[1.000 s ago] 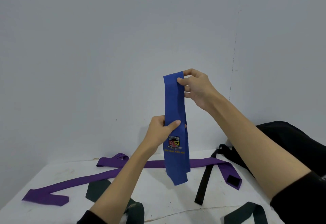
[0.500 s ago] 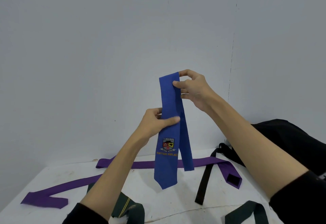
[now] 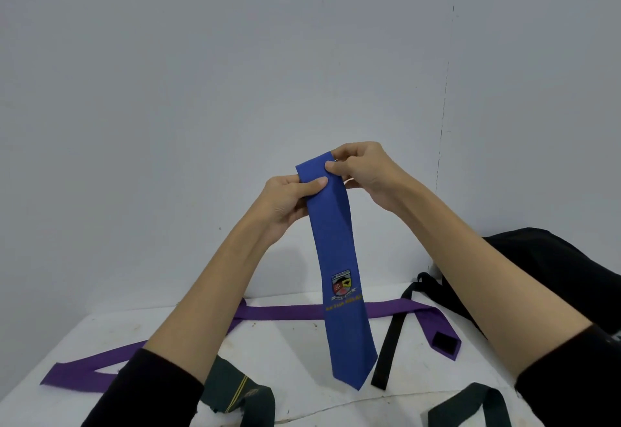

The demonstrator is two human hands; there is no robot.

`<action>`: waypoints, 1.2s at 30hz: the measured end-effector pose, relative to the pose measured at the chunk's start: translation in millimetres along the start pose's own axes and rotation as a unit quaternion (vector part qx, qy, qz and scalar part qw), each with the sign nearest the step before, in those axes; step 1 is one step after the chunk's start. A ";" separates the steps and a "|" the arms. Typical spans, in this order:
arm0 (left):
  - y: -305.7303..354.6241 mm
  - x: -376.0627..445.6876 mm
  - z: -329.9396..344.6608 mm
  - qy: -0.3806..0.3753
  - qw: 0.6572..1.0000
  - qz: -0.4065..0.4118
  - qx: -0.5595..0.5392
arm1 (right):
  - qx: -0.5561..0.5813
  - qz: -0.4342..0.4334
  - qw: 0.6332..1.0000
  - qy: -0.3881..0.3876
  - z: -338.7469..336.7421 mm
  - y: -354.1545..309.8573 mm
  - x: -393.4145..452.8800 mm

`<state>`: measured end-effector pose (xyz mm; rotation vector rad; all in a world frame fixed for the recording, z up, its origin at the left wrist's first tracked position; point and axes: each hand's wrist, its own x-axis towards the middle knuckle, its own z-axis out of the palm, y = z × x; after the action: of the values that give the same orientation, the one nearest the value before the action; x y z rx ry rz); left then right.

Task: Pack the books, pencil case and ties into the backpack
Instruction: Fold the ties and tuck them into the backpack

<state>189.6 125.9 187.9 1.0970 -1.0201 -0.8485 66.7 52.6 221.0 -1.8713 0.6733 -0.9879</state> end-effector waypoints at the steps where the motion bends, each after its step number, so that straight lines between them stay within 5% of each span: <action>1: 0.0 0.3 -0.1 0.002 1.000 -0.001 0.006 | -0.018 0.003 1.000 -0.005 -0.7 -0.1 0.3; 7: 2.7 1.0 -2.8 0.000 1.000 -0.006 0.030 | -0.092 0.003 0.996 -0.016 -0.4 -3.6 -1.2; 24: 12.7 3.8 -2.3 0.061 0.997 0.006 -0.041 | -0.044 0.025 0.996 -0.079 -2.5 9.8 -12.9; 27: 15.2 4.4 -2.0 0.050 0.998 0.022 0.010 | 0.024 0.017 0.995 -0.100 0.8 18.6 -15.4; 31: 17.3 -2.4 -3.5 0.021 0.986 0.056 0.155 | 0.049 0.010 0.998 -0.038 5.2 18.7 -13.6; 36: 9.5 -3.6 -11.9 0.066 0.959 0.031 0.274 | 0.049 -0.010 0.999 -0.020 5.9 11.9 -10.0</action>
<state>200.2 135.2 194.7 1.5564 -1.2044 -0.4363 65.7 57.5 205.2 -1.8103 0.5735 -0.9762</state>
